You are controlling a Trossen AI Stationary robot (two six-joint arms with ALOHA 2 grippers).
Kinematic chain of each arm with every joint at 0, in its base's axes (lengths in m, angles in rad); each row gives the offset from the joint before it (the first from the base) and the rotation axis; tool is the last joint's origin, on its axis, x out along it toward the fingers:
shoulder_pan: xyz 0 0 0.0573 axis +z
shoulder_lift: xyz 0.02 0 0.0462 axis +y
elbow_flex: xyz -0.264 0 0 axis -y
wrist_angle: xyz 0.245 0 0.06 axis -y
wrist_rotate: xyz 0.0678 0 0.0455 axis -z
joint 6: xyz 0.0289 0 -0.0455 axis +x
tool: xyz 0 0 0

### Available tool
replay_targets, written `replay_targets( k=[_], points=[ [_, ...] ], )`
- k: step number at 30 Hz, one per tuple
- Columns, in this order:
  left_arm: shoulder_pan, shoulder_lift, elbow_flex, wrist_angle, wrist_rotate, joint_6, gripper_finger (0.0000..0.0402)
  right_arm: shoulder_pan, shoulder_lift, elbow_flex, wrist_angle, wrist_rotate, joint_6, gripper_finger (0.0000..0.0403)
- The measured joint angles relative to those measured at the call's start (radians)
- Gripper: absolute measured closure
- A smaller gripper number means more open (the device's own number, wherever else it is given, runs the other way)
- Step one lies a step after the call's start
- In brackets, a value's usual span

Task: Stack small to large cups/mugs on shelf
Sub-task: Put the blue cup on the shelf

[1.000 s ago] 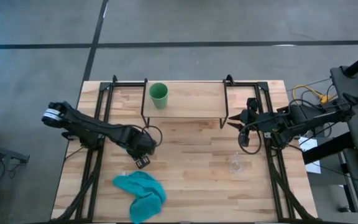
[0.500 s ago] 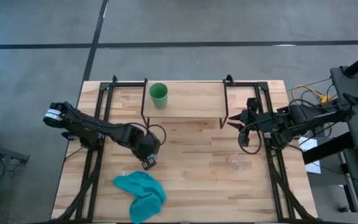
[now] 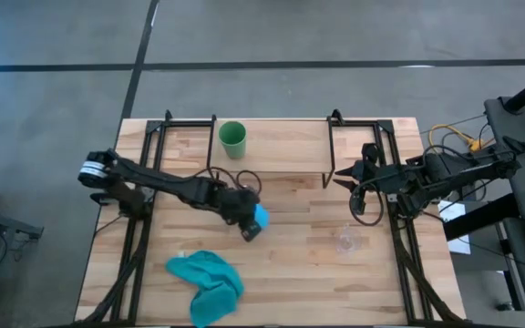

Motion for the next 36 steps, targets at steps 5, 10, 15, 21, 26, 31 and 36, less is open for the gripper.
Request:
replay_targets(
  k=[5, 10, 15, 21, 26, 31, 36],
  points=[
    [-0.005, 0.104, 0.125, -0.092, 0.037, 0.066, 0.0401, 0.0, 0.0, 0.0, 0.003, 0.0, 0.001, 0.0314],
    [-0.011, 0.182, 0.349, -0.355, 0.001, 0.204, 0.0401, 0.0, 0.0, 0.0, 0.006, 0.0, 0.0, 0.0314],
    [-0.007, 0.264, 0.502, -0.541, -0.024, 0.292, 0.0401, 0.0, 0.0, 0.0, 0.006, 0.0, 0.0, 0.0314],
    [-0.005, 0.328, 0.573, -0.551, -0.015, 0.31, 0.0401, 0.0, 0.0, 0.0, 0.006, 0.0, -0.001, 0.0314],
    [0.0, 0.338, 0.596, -0.554, 0.003, 0.31, 0.0401, 0.0, 0.0, 0.0, 0.007, 0.0, -0.007, 0.0314],
    [0.012, 0.329, 0.645, -0.574, 0.006, 0.311, 0.0402, 0.0, 0.0, 0.0, 0.006, 0.0, -0.009, 0.0314],
    [0.034, 0.324, 0.743, -0.608, 0.006, 0.374, 0.0402, 0.0, 0.0, 0.0, 0.007, 0.0, -0.011, 0.0314]
  ],
)
